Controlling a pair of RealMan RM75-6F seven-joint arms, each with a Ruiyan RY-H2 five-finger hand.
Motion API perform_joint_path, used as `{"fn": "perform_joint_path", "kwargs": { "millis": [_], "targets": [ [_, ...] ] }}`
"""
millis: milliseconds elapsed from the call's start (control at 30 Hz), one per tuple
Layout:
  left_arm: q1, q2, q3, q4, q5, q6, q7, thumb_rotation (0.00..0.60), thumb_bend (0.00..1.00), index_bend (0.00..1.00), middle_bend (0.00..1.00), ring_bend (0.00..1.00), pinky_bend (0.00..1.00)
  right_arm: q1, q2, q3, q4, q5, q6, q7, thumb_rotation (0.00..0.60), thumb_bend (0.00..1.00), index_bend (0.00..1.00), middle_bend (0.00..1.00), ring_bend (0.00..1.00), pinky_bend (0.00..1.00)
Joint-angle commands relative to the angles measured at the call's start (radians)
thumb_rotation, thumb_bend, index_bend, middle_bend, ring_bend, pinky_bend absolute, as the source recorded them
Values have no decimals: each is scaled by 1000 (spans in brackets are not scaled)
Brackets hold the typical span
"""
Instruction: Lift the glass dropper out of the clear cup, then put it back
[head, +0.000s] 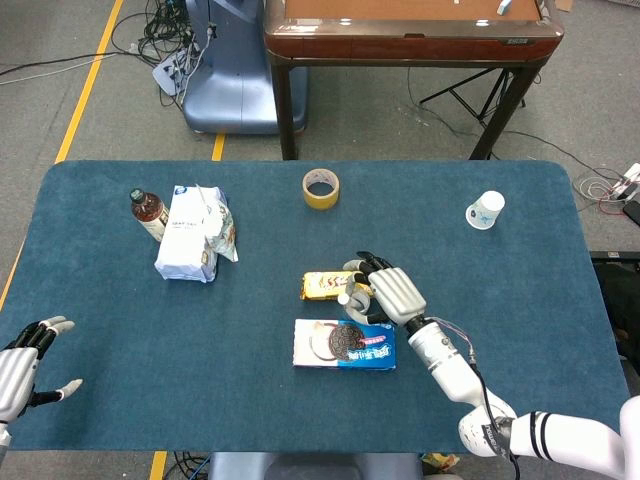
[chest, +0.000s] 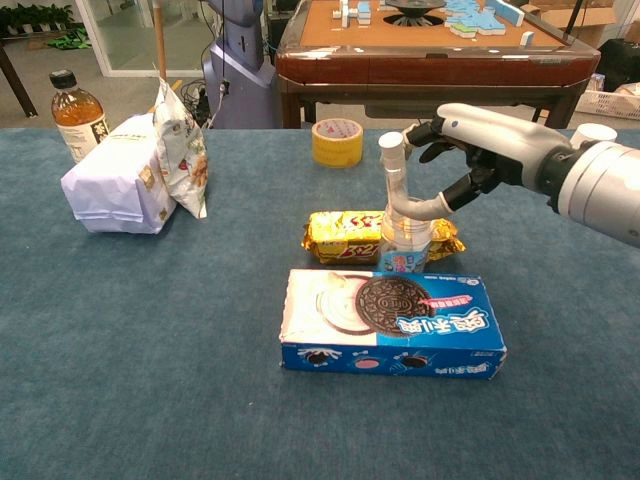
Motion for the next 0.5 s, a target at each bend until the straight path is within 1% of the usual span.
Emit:
{"fn": "perform_joint_path", "kwargs": {
  "millis": [33, 333, 500],
  "targets": [
    [0, 0, 0, 0, 0, 0, 0, 600, 135, 217, 175, 134, 319, -1, 1, 0, -1, 0, 2, 0, 600, 395, 506, 236, 88, 151],
    [-1, -2, 0, 1, -1, -1, 5, 600, 135, 217, 175, 134, 319, -5, 5, 0, -4, -1, 5, 1, 600, 422, 544, 243, 88, 151],
    [-1, -1, -1, 1, -2, -2, 3, 600, 135, 217, 175, 134, 319, -8, 13, 3, -18, -14, 18, 1, 600, 426, 548, 247, 88, 151]
  ]
}}
